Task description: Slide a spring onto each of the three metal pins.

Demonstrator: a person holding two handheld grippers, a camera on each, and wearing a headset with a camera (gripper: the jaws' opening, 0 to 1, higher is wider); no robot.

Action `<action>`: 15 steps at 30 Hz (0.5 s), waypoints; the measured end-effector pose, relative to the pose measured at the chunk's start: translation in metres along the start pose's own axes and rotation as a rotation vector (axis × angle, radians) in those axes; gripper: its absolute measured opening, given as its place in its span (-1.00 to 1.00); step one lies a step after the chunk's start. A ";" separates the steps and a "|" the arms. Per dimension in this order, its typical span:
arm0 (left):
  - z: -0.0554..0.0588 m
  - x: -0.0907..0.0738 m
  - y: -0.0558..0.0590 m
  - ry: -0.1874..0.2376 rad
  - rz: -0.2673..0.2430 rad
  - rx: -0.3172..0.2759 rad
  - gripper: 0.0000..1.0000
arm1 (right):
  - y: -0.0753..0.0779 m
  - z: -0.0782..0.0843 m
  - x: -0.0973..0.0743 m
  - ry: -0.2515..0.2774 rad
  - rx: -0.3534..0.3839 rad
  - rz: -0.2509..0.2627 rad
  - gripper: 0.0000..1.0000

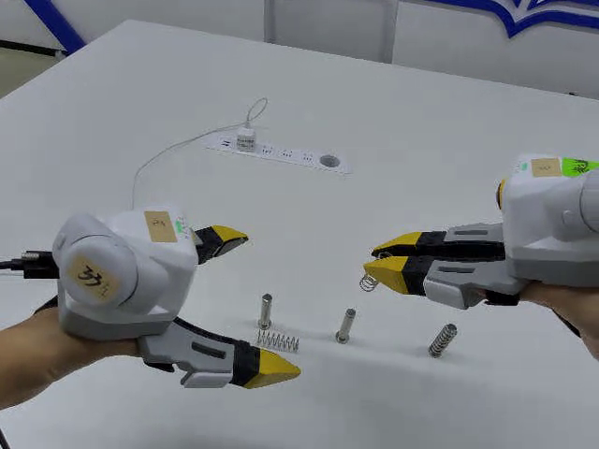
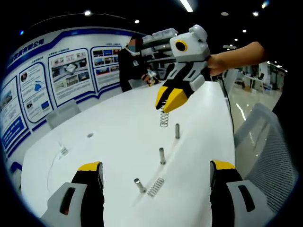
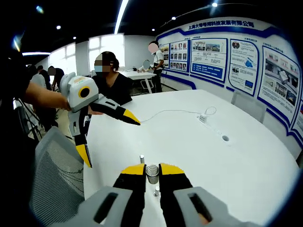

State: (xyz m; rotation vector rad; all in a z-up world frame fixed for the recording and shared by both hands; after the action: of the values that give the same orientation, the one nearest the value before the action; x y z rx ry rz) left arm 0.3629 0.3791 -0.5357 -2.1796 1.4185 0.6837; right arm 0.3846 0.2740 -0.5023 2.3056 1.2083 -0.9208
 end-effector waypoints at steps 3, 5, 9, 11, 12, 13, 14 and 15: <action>0.000 -0.001 0.000 0.004 0.000 -0.013 0.98 | 0.002 0.001 0.004 -0.005 0.008 -0.002 -0.79; 0.001 -0.001 -0.001 0.003 -0.001 -0.018 1.00 | 0.003 0.003 0.008 -0.015 0.010 -0.001 -0.79; 0.004 0.001 -0.002 -0.004 -0.010 -0.022 1.00 | 0.005 0.008 0.015 -0.033 0.019 -0.003 -0.79; 0.005 0.001 -0.002 -0.007 0.000 -0.031 1.00 | 0.006 0.011 0.019 -0.041 0.024 -0.002 -0.79; 0.005 0.002 -0.002 -0.006 0.000 -0.031 1.00 | 0.007 0.012 0.021 -0.045 0.027 -0.004 -0.79; 0.006 0.002 -0.002 -0.007 -0.001 -0.031 1.00 | 0.008 0.014 0.023 -0.047 0.033 -0.004 -0.79; 0.007 0.003 -0.003 -0.010 -0.001 -0.032 1.00 | 0.008 0.015 0.024 -0.049 0.038 -0.005 -0.79; 0.007 0.003 -0.003 -0.011 -0.001 -0.034 1.00 | 0.009 0.017 0.027 -0.052 0.048 -0.010 -0.79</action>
State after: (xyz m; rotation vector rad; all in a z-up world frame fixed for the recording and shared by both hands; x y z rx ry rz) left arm 0.3658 0.3828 -0.5430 -2.1988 1.4102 0.7240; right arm 0.3968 0.2748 -0.5328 2.2999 1.1900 -1.0171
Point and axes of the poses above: the centre of the closed fingertips' face, and the gripper's own axes: x roughly forward along the fingers, y roughly to its right, z roughly out of its underside, the point moved 2 cm from there along -x, roughly backward along the fingers, and after that the axes turned 13 degrees about -y, right-handed, at the moved point
